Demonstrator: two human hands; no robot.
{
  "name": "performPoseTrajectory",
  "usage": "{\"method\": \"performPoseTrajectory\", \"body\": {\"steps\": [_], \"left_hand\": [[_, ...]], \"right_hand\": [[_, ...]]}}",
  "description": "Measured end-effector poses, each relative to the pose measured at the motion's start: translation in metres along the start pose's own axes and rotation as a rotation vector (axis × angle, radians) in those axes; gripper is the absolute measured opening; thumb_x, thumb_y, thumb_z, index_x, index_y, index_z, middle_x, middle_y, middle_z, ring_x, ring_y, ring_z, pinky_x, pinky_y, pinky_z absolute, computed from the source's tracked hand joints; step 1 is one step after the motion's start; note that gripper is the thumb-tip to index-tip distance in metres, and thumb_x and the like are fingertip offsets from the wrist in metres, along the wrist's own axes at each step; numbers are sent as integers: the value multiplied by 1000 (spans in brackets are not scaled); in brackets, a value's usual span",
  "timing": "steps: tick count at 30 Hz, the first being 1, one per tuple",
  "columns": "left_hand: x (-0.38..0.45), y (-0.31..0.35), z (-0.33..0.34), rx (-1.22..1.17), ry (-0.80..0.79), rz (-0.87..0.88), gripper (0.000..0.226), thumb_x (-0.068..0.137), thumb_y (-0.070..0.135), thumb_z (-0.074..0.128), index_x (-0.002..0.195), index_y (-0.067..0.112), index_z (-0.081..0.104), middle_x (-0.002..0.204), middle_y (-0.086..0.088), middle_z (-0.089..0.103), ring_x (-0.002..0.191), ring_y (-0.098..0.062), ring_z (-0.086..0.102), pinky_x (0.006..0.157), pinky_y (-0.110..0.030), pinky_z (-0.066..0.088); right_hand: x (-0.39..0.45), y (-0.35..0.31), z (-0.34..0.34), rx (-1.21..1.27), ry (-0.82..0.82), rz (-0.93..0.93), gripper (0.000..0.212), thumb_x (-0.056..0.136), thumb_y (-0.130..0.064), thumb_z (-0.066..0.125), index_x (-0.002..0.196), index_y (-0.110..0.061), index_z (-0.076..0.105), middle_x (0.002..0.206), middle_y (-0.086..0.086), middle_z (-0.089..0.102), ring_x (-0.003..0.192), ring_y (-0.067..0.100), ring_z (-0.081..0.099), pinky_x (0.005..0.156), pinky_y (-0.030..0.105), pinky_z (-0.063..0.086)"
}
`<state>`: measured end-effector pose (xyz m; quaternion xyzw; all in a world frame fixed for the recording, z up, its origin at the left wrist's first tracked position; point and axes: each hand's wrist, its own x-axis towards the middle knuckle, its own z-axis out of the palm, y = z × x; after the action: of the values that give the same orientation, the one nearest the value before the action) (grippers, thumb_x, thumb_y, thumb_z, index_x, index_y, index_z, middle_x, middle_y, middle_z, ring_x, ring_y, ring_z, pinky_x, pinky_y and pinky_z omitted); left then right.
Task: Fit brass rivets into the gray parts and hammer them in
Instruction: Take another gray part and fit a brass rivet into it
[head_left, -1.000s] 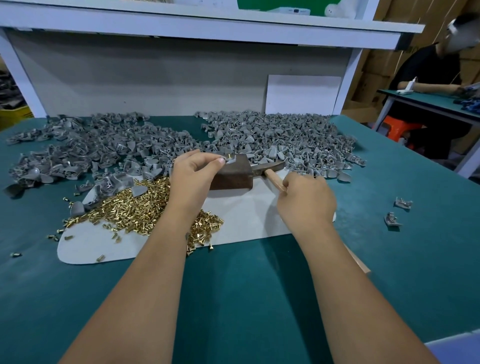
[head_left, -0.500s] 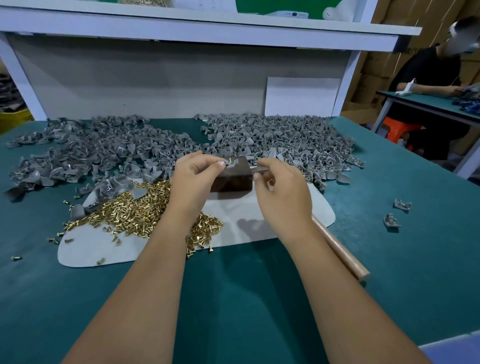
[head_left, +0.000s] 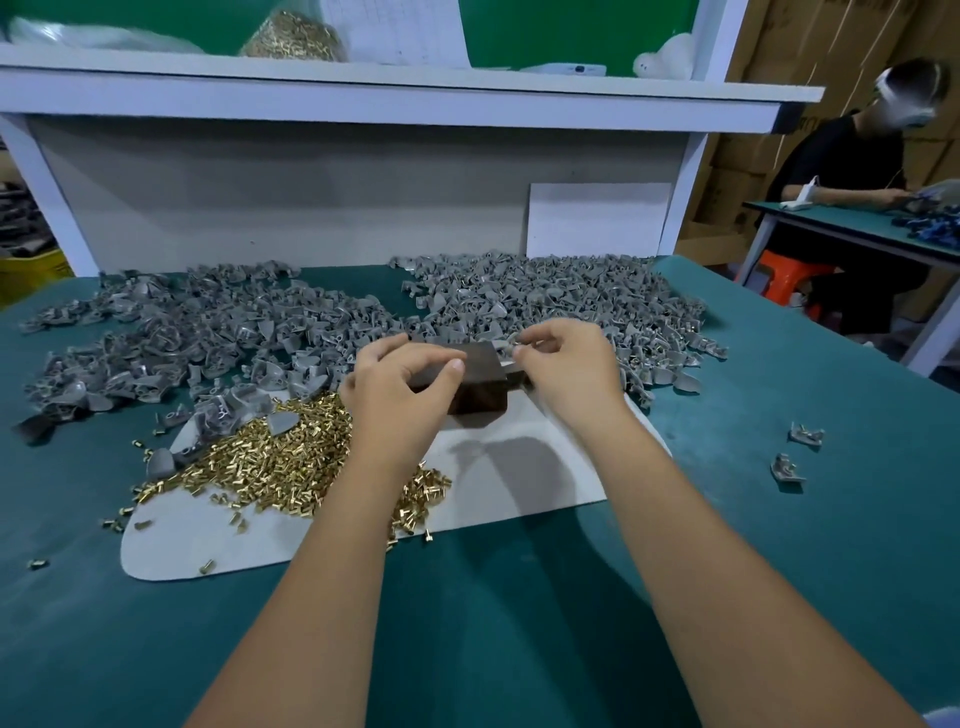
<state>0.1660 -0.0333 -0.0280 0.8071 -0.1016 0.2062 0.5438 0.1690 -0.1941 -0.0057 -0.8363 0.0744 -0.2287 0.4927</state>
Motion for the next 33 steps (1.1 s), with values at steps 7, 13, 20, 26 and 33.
{"method": "performPoseTrajectory", "body": {"steps": [7,13,20,26,33], "left_hand": [[9,-12,-5,128,202,-123,24,91,25,64,85,48,66,91,33,44,121,-13,42,103,-34,17],[16,-26,-29,459,287,-148,47,85,5,61,121,35,66,116,5,69,123,-22,48,108,-47,23],[15,-39,-46,723,24,-406,34,85,18,60,117,26,69,111,-7,65,119,-30,52,105,-45,31],[19,-44,-45,682,62,-365,35,85,14,62,114,31,72,105,-4,72,109,-29,59,101,-42,44],[20,-45,-39,635,6,-306,35,76,14,60,101,34,74,103,6,72,107,-25,57,96,-41,34]], "right_hand": [[2,8,26,-81,107,141,75,91,-31,56,152,-29,12,153,-1,29,139,25,27,112,48,25],[-37,-2,51,-400,138,-356,40,88,-21,58,128,-22,53,121,-2,52,114,15,42,100,31,35],[-60,-13,64,-519,-419,-510,31,85,-48,56,102,-25,68,96,-5,61,96,14,53,72,29,44],[-63,-7,77,-530,-457,-524,29,83,-44,61,97,-20,69,82,-5,43,94,19,43,71,31,38],[-69,-13,86,-365,-539,-479,11,80,-12,60,82,-21,65,78,-6,50,90,21,49,74,39,47]]}}
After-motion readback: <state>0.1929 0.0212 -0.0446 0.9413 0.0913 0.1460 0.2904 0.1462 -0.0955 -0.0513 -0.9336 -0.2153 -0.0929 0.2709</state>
